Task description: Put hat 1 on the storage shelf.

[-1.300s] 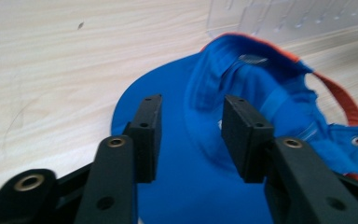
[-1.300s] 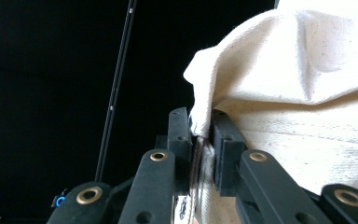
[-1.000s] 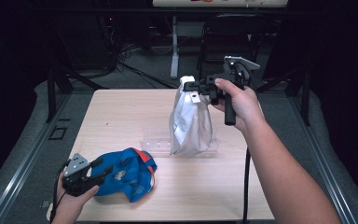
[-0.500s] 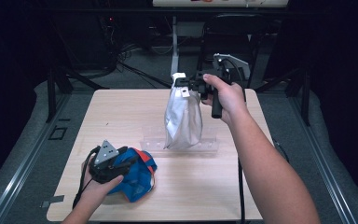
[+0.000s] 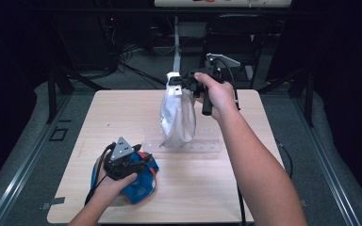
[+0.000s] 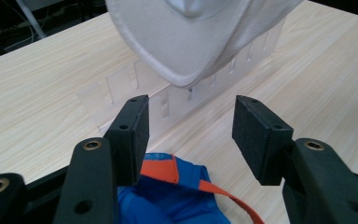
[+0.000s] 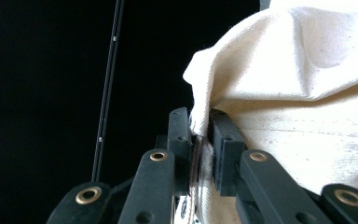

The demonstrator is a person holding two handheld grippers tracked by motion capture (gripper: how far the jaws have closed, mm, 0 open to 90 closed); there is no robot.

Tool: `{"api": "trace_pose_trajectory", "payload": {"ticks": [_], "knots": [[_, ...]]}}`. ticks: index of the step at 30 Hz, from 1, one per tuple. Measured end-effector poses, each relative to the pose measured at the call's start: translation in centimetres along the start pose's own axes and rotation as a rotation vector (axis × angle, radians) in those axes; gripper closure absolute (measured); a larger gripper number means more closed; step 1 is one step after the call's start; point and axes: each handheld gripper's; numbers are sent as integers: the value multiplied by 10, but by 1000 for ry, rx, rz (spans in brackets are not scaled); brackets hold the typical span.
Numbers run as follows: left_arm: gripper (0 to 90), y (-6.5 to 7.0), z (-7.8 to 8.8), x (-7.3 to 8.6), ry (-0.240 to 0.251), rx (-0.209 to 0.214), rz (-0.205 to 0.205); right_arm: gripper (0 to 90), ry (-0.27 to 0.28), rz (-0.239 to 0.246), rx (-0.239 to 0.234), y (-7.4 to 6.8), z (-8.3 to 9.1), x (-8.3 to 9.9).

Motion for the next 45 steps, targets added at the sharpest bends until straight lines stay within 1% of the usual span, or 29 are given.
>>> {"api": "trace_pose_trajectory", "payload": {"ticks": [1, 4, 11, 14, 15, 18, 20, 23, 25, 29, 31, 33, 34, 35, 36, 37, 38, 40, 41, 42, 45], "knots": [[468, 0, 0, -1, -9, 1, -2, 804, -2, -1, 3, 0, -2, -1], [468, 0, -3, 0, -10, 2, -2, 804, 0, -6, 7, 0, -7, -4], [468, -3, -5, 2, -17, 0, 9, 804, 11, -14, 35, 3, -16, -9], [468, -4, -5, 2, -22, 1, 10, 805, 6, -14, 32, 4, -18, -9], [468, -4, -7, 2, -17, 2, 13, 804, 10, -13, 35, 4, -19, -10], [468, -4, -9, 1, -22, 4, 13, 804, 10, -17, 40, 5, -21, -10], [468, -3, -13, -1, -29, 7, 5, 804, 11, -17, 34, 5, -22, -11], [470, -2, -17, -3, -26, 7, 4, 803, 8, -12, 37, 5, -24, -10], [475, -1, -22, -8, -36, 9, 0, 802, 6, -15, 35, 5, -25, -9], [494, 0, -29, -14, -39, 10, -9, 801, 8, -12, 34, 5, -24, -9], [528, 1, -35, -20, -51, -2, -17, 800, 8, -10, 36, 5, -23, -8], [537, 1, -38, -23, -56, -8, -21, 799, 8, -9, 36, 5, -22, -8], [564, 1, -42, -25, -73, -21, -25, 799, 6, -8, 34, 6, -22, -7], [576, 0, -44, -27, -87, -21, -25, 799, 3, -9, 34, 6, -21, -7], [603, 0, -44, -27, -87, -21, -25, 799, 3, -10, 31, 6, -21, -6], [634, -1, -49, -27, -101, -33, -36, 799, 3, -8, 28, 7, -21, -6], [660, -2, -50, -27, -111, -41, -43, 799, 1, -8, 27, 7, -21, -5], [733, -3, -51, -27, -111, -46, -46, 799, -1, -8, 28, 7, -20, -5], [733, -4, -52, -26, -110, -51, -45, 799, -3, -4, 28, 7, -20, -5], [771, -6, -51, -26, -111, -46, -41, 799, -4, -3, 31, 7, -19, -4], [810, -9, -51, -25, -107, -26, -31, 800, -4, 2, 30, 7, -17, -4]]}}
Point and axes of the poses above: each handheld gripper's, and its own axes: z roughly backward along the jaws, x roughly out of its underside, y roughly to its right, and after that the axes turned 14 degrees about x, right-handed
